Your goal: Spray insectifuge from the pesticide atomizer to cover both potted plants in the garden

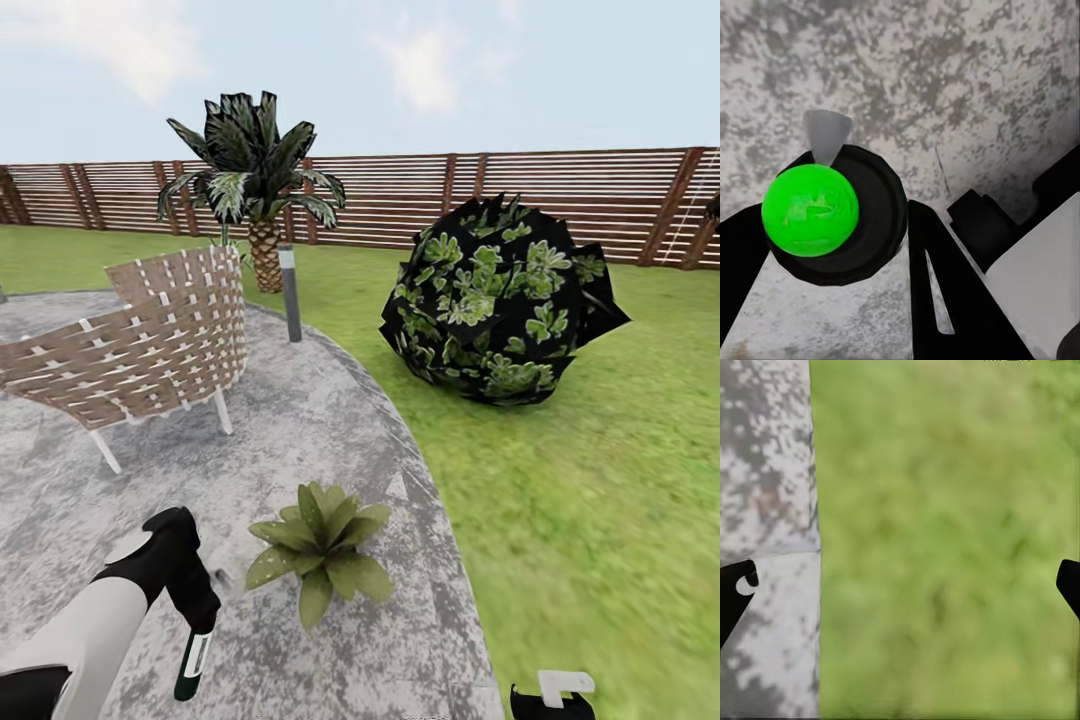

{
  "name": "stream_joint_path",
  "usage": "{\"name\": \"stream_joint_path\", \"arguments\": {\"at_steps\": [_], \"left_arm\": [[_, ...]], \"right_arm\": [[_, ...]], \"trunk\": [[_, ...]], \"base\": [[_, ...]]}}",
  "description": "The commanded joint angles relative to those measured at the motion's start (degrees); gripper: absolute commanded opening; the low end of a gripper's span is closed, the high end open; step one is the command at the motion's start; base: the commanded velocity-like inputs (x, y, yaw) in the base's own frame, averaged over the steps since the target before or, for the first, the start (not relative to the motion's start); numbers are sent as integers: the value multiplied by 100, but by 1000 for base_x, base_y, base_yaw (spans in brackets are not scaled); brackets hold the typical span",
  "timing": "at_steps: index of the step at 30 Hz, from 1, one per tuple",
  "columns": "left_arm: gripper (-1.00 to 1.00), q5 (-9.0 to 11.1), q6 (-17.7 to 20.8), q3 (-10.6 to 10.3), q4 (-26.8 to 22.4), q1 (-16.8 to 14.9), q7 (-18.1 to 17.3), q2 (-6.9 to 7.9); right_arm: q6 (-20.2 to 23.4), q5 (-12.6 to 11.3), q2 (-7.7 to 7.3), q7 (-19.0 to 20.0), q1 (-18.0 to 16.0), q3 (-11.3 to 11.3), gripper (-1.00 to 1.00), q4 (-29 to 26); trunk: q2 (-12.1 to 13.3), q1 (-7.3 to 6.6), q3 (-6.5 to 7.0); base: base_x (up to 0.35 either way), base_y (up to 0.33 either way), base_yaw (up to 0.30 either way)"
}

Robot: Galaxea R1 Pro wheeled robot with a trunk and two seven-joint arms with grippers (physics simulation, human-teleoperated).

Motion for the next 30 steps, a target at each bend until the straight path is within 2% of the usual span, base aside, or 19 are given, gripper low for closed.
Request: {"name": "stream_joint_path", "arguments": {"at_steps": [1, 10, 18, 23, 30], "left_arm": [[-100, -57, 60, 31, -6, 9, -47, -21], [-100, -57, 76, 51, -8, -21, 124, -49], [-100, -57, 76, 58, -8, -23, 125, -44], [-100, -57, 205, 60, -16, -39, 133, 25], [-100, -57, 234, 60, -17, -40, 134, 24]], "right_arm": [[-11, -30, -1, -20, -1, 48, 100, 2], [-12, -30, -6, -20, -2, 42, 100, 0], [-19, -21, -42, -13, -1, 44, 100, 11], [-11, -21, -19, -12, -2, 50, 100, 3], [-11, -22, -1, -20, -1, 50, 100, 3]], "trunk": [[-2, -3, -5], [-2, -3, -5], [-2, -3, -5], [-2, -3, -5], [-2, -3, -5]], "base": [[-78, -175, 277], [24, -85, 236], [53, -258, 10], [9, -273, 9], [71, -274, 232]]}}
